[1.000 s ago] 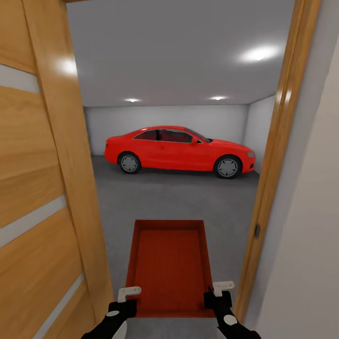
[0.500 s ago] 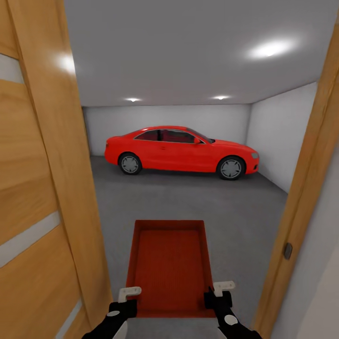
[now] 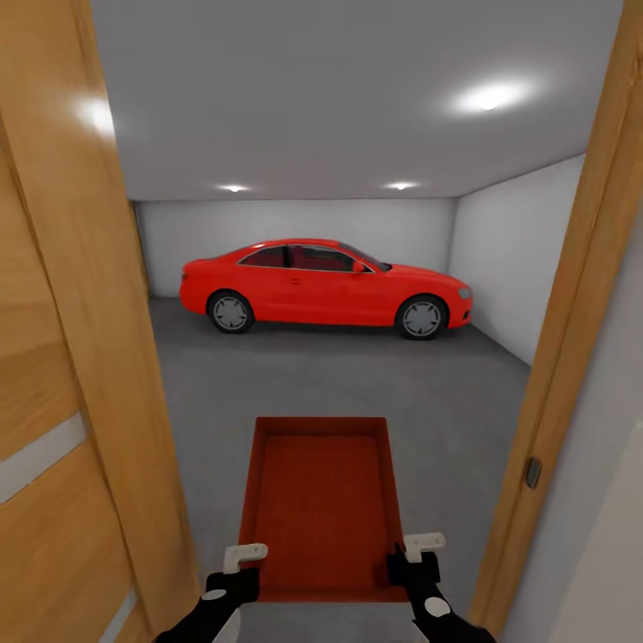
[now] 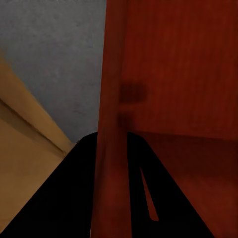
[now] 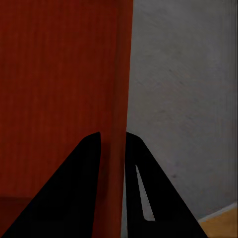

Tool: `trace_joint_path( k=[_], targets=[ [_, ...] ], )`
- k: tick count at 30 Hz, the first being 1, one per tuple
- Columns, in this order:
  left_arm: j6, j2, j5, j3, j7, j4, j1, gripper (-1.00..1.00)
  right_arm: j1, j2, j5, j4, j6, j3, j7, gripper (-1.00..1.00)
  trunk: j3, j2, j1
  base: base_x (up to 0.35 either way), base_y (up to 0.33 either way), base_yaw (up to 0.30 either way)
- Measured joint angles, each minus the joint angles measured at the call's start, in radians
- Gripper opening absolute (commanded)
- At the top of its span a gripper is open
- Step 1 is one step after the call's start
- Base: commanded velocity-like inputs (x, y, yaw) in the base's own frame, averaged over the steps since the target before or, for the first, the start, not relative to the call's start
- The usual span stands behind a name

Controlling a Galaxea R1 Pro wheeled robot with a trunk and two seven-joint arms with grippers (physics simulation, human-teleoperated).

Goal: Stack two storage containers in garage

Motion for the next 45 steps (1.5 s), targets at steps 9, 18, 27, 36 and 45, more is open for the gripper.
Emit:
trace_joint_path(
  k=[9,18,27,36,45],
  targets=[
    [0.000,-0.001,0.000,0.000,0.002,0.000,0.000,-1.00,0.000,0.000,0.001,0.000,0.000,-0.001,0.001,-1.00,0.000,0.000,0.000,0.000,0.000,-0.206],
    [0.000,0.001,0.002,-0.001,0.000,0.000,0.000,-1.00,0.000,0.001,-0.001,0.001,-0.001,0.001,-0.001,-1.00,0.000,0.000,0.000,0.136,0.000,-0.005],
    [0.000,0.002,0.002,-0.001,-0.001,0.000,0.000,-1.00,0.000,0.002,-0.001,0.002,-0.001,0.002,-0.002,-1.00,0.000,0.000,-0.001,0.318,0.000,0.000],
    [0.001,0.002,0.002,-0.001,-0.002,0.001,0.000,-1.00,0.000,0.002,-0.002,0.002,0.002,0.002,-0.002,-1.00,0.000,0.000,-0.001,0.322,0.000,0.000],
    [0.001,0.002,0.002,-0.001,-0.001,0.001,0.000,-1.00,0.000,0.002,-0.003,0.002,0.002,0.003,-0.002,-1.00,0.000,0.000,-0.001,0.322,0.000,0.000]
  ],
)
